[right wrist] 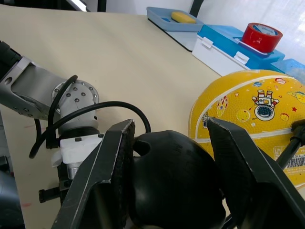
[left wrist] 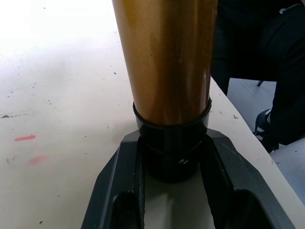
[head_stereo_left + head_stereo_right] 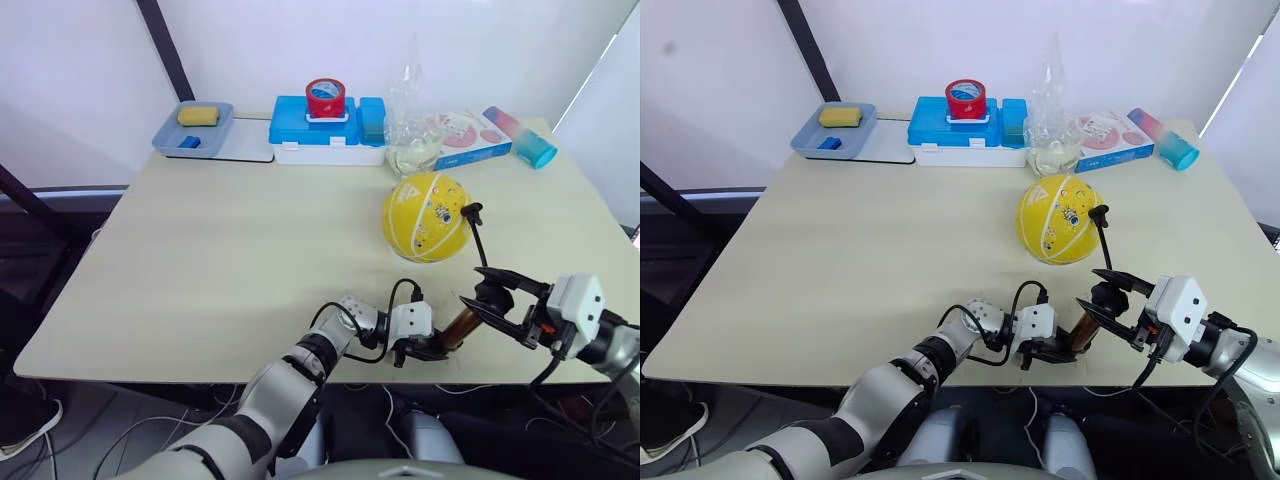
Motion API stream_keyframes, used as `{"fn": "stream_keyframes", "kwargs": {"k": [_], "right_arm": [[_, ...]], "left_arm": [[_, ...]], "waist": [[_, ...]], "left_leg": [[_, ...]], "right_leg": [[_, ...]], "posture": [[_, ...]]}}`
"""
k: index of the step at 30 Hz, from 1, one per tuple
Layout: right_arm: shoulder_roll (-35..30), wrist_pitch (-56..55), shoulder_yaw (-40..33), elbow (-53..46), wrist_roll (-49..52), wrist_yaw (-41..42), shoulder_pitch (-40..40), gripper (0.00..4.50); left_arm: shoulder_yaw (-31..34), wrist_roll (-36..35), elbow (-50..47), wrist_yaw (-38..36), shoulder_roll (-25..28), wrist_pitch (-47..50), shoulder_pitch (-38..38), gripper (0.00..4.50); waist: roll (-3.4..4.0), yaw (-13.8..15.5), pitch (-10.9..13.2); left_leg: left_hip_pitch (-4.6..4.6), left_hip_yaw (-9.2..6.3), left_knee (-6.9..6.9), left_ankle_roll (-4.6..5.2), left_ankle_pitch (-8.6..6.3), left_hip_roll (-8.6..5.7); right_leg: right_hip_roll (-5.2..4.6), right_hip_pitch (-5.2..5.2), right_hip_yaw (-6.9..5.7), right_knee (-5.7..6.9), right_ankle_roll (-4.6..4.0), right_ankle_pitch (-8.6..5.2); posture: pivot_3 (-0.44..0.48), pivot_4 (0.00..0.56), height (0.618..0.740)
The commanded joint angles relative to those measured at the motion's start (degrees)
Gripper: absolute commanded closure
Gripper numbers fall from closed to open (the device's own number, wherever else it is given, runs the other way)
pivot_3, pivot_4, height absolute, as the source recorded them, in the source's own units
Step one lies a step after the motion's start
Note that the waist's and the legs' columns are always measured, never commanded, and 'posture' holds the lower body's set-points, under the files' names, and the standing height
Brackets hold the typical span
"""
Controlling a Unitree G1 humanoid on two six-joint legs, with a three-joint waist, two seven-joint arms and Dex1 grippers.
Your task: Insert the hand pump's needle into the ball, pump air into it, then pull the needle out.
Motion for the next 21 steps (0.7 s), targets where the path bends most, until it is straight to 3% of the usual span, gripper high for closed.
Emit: {"fn": "stream_keyframes", "kwargs": {"k": [1,13,18,21], "right_arm": [[-2.9,3.9,-7.8,-4.7,6.6,-0.1,-0.6,2.59],[-15.4,19.9,-29.3,-9.8,28.9,-3.3,-8.3,2.59],[-16.6,22.4,-29.3,-9.5,29.7,-3.9,-10.7,2.59],[-12.2,20.0,-23.0,-10.5,23.4,-2.2,-6.7,2.59]], "left_arm": [[-1.6,2.3,2.0,-0.3,1.0,0.9,1.3,3.39],[-1.8,2.4,2.0,-0.6,0.8,0.7,1.3,3.39],[-1.7,2.4,2.0,-0.6,0.7,0.7,1.3,3.39],[-1.6,2.3,2.0,-0.5,0.7,0.7,1.4,3.39]], "waist": [[0.13,0.0,0.1],[0.16,0.1,0.1],[0.22,0.1,0.2],[0.15,0.1,0.2]], "left_leg": [[-0.01,0.0,0.0,0.0,0.0,0.0],[-0.05,-0.03,0.0,0.0,0.0,-0.02],[-0.07,-0.01,0.0,0.0,0.0,-0.03],[-0.1,-0.02,-0.01,0.0,0.0,-0.03]], "right_leg": [[0.0,-0.01,0.0,0.0,0.0,0.0],[-0.05,0.0,-0.04,-0.05,0.0,0.0],[-0.09,-0.02,-0.03,-0.04,0.0,0.0],[-0.07,-0.05,-0.02,-0.05,0.0,0.0]], "posture": [[0.0,0.15,0.737],[0.0,0.15,0.737],[0.0,0.15,0.737],[0.0,0.15,0.737]]}}
